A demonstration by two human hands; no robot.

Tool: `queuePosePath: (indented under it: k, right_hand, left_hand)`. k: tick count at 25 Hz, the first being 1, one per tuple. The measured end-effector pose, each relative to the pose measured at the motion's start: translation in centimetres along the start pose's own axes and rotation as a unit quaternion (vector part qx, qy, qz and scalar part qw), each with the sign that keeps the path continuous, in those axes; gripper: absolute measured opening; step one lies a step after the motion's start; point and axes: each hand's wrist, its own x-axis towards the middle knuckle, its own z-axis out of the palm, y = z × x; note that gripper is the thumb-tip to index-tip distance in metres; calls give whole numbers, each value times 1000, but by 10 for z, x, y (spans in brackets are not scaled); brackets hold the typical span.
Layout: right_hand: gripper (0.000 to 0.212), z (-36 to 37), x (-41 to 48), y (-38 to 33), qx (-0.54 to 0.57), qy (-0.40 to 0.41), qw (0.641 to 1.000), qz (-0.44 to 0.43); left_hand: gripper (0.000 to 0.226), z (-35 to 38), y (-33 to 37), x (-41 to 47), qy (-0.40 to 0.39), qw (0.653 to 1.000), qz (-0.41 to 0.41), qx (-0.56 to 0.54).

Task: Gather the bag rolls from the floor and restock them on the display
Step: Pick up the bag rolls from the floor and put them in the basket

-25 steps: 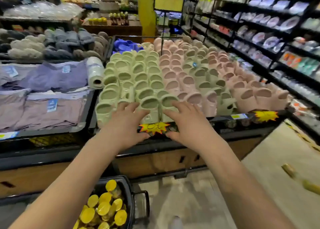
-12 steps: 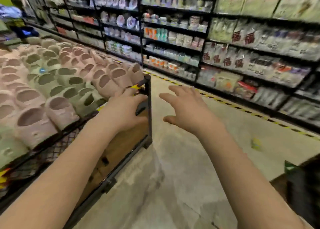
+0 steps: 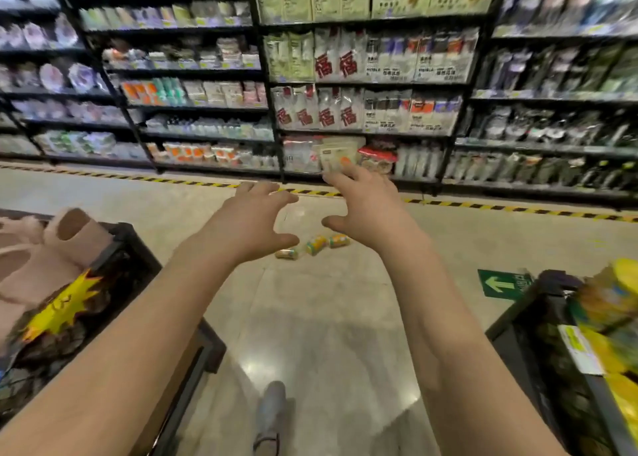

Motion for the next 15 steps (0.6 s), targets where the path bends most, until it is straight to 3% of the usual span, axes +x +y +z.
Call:
queuePosePath:
  k: [4,11,15]
  right_hand:
    - [74,46,98,29,1,-42,998,56]
    - [67,70,277,49,-34,-84,994,54]
    - [65,96,347,84,-45,-118,992,27]
  left_hand:
    - [78,25,-37,107,-22,999,32,-29]
    - [77,40,-149,303,-77,992,75,-60]
    - [76,58,-171,392,-102,989,86,-71]
